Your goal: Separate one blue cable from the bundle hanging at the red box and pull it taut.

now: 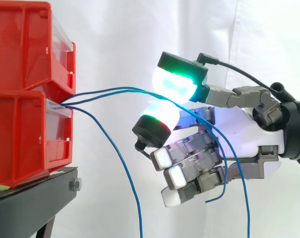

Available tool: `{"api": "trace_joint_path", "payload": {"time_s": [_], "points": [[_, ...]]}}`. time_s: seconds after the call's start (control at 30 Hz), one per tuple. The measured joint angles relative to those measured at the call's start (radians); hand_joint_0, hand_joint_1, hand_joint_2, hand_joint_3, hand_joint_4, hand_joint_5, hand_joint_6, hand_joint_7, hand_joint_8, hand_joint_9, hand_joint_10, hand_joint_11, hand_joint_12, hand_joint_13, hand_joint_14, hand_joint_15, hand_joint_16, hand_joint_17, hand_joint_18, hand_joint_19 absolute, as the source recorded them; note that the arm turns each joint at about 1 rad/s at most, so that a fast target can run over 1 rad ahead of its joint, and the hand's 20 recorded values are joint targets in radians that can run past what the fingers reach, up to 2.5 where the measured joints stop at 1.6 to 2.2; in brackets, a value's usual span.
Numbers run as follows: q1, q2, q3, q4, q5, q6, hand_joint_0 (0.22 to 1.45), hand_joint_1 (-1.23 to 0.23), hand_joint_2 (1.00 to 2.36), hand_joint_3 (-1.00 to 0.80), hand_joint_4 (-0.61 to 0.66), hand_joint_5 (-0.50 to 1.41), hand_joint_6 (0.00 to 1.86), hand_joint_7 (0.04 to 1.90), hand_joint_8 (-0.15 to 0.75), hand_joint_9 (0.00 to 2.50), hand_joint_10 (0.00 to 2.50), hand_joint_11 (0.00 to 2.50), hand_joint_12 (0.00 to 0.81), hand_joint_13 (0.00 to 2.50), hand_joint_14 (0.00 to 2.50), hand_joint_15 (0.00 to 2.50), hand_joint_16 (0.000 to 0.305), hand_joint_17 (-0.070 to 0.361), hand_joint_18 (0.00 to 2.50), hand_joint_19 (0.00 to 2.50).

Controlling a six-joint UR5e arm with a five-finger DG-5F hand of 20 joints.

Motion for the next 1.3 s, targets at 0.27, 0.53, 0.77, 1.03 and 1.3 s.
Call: {"api": "trace_joint_path", "payload": {"time_s": [0.27,0.53,0.77,1.03,1.3], "points": [[0.001,0.000,0.000,0.001,0.000,0.000,0.72,-0.85,1.00,-0.50,0.16,-0.22,0.89,1.23,0.328,0.86,0.02,0.72,0.361,0.90,0.02,0.55,0.054,0.122,0.72,0.50],[0.001,-0.001,0.000,0.001,0.000,0.000,0.66,-0.87,1.00,-0.50,0.18,-0.20,0.88,1.23,0.329,0.89,0.02,0.73,0.349,0.91,0.02,0.55,0.053,0.119,0.73,0.51],[0.001,-0.001,0.000,0.001,0.000,0.000,0.51,-0.75,1.00,-0.50,0.21,-0.19,0.88,1.21,0.355,0.92,0.02,0.72,0.377,0.94,0.02,0.56,0.057,0.129,0.76,0.53],[0.001,-0.001,0.000,0.002,0.000,0.000,0.53,-0.42,1.00,-0.50,0.20,-0.19,0.85,1.20,0.361,0.97,0.02,0.69,0.387,0.96,0.02,0.57,0.057,0.128,0.76,0.57],[0.000,-0.001,0.000,0.004,0.000,0.006,0.59,-0.64,1.02,-0.22,0.22,-0.19,0.86,1.37,0.361,0.95,0.02,0.72,0.379,0.96,0.02,0.59,0.056,0.125,0.76,0.59]]}}
